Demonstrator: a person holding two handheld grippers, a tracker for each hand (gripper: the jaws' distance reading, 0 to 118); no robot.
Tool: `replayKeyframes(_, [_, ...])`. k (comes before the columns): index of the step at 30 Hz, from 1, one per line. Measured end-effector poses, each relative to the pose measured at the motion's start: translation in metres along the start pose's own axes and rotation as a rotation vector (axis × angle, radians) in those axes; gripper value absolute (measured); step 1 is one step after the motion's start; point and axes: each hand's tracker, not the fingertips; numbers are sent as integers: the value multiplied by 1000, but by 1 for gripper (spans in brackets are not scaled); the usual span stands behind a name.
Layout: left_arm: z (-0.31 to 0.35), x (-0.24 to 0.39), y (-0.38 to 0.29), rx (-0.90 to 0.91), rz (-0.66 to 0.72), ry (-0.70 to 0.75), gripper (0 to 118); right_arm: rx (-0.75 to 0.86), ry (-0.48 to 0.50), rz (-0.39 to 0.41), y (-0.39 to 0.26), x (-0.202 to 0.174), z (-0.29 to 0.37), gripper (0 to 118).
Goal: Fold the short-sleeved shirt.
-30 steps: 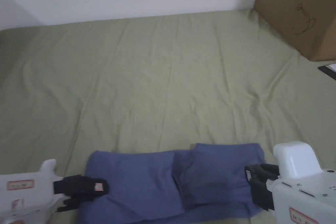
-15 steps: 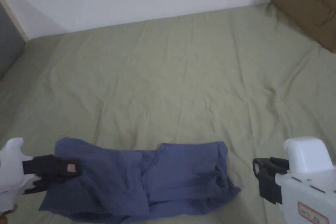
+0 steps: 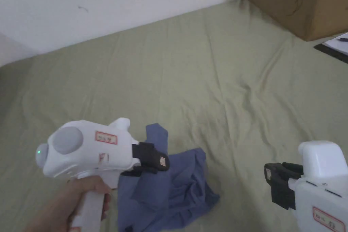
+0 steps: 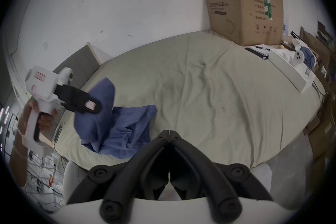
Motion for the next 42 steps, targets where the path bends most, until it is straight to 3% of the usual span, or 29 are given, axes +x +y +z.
replayKeyframes(1, [-15, 5, 1, -25, -7, 7, 15, -1, -4, -11, 0, 5, 1, 0])
replayKeyframes(2, [-29, 9, 1, -56, -9, 9, 29, -1, -10, -25, -1, 11, 3, 0])
replayKeyframes(3, [-39, 12, 0, -62, -5, 12, 65, -2, -17, -40, -1, 16, 5, 0])
replayKeyframes(4, [-44, 4, 1, -61, -4, 4, 93, -2, -20, -49, -2, 21, 6, 0])
replayKeyframes(5, [-46, 6, -1, -60, -6, 3, 111, -2, -24, -57, -2, 25, 8, 0])
replayKeyframes(6, [-44, 8, -3, -48, -5, 10, 116, -4, -31, -65, -3, 28, 9, 0])
replayKeyframes(10, [1, -7, -3, 78, 27, 6, 116, -13, -46, -79, -5, 34, 8, 0])
replayKeyframes(12, [30, -20, -8, 128, 64, -5, 110, -17, -43, -87, -6, 33, 6, 0])
replayKeyframes(13, [42, -28, -12, 156, 96, -9, 99, -21, -38, -89, -6, 31, 4, 0])
replayKeyframes(14, [52, -35, -17, 188, 115, -9, 75, -23, -33, -88, -6, 29, 3, 0])
replayKeyframes(15, [59, -44, -21, 214, 128, -5, 27, -24, -25, -82, -6, 25, 1, 0])
replayKeyframes(16, [64, -48, -29, 234, 143, 17, 1, -26, -19, -74, -6, 21, -1, 0])
replayKeyframes(19, [56, -64, -40, 211, 172, 133, 0, -34, -12, -42, -4, 10, -7, 0])
replayKeyframes(24, [16, -60, -44, 182, 183, -27, 0, -38, -3, -18, -3, -6, -10, 0])
replayKeyframes(33, [-98, -3, -38, -7, 40, -30, 0, -59, -28, 12, -6, -2, -9, 0])
replayKeyframes(42, [-81, 13, -55, -27, -8, -141, 0, -98, -22, 22, -4, -2, -16, 0])
